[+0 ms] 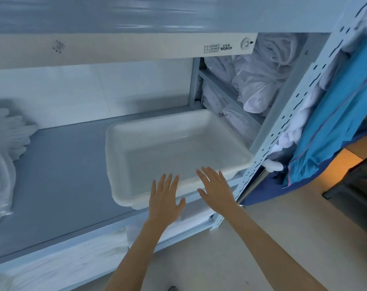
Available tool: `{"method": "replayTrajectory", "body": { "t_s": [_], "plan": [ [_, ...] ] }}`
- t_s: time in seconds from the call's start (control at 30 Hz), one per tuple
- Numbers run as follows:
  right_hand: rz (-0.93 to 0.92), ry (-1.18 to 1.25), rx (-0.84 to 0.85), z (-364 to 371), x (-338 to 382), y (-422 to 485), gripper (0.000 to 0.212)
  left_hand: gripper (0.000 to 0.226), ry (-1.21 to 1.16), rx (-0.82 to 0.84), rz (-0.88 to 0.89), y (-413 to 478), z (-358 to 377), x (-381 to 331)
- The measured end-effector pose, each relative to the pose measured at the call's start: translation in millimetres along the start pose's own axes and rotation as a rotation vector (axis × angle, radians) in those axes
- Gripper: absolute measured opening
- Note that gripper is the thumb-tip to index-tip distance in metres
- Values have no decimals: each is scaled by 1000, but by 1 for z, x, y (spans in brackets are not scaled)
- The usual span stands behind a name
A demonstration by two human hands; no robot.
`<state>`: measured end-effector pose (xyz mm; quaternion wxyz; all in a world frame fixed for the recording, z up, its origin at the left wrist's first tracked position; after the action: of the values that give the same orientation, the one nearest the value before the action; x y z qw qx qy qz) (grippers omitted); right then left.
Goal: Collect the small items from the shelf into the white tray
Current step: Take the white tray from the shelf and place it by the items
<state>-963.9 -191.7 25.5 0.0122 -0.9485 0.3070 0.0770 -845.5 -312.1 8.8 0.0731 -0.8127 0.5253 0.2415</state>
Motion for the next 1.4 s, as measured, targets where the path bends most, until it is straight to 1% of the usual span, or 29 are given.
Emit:
{"method": "replayTrajectory", "body": {
  "t_s": [0.1, 0.2, 0.3, 0.37, 0.5, 0.67, 0.8, 0.9, 0.97, 1.07, 1.2, 1.33, 1.4],
  "plan": [
    [-39, -7, 39, 13, -5, 26, 56, 65, 10, 12, -3, 15, 10, 5],
    [-85, -18, 53, 24, -5, 40, 54, 54, 12, -61, 18, 22, 8, 7],
    [-120, -26, -31, 26, -1, 43, 49, 40, 33, -149, 55, 20, 3, 5],
    [-134, -38, -72, 27, 0, 46, 48, 32, 12, -173, 33, 20, 2, 7],
    [-233, 13, 16, 35, 1, 49, 50, 26, 30, -213, -10, 13, 1, 7],
    [-357, 71, 34, 30, 16, 53, 45, 24, 47, -251, -111, 3, -8, 13],
    [-469, 26, 53, 28, 34, 58, 49, 22, 62, -232, -168, -5, -16, 20],
    [-536, 16, 78, 30, 32, 63, 49, 21, 61, -245, -195, -9, -18, 22],
    [-532, 19, 91, 31, 23, 66, 48, 21, 71, -246, -206, -12, -17, 23],
    [-513, 56, 62, 32, 10, 67, 49, 30, 96, -247, -211, -18, -12, 19],
    [-517, 6, 14, 34, 3, 65, 37, 38, 129, -251, -230, -19, -5, 12],
    [-494, 69, -33, 34, 2, 61, 29, 41, 155, -254, -232, -19, -1, 5],
    [-499, 139, -15, 33, 1, 61, 34, 44, 151, -266, -231, -22, -1, 6]
  ]
}}
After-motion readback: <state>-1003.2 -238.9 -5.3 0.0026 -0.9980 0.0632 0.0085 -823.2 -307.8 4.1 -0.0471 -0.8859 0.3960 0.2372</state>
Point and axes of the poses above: each hand's wrist, its own y-axis towards the middle knuckle, its own z-axis out of the palm, x = y × z, the point moved 4 cm from there along y, towards the middle knuckle, and after that the axes turned 13 degrees about -y, right-handed, at the moved point
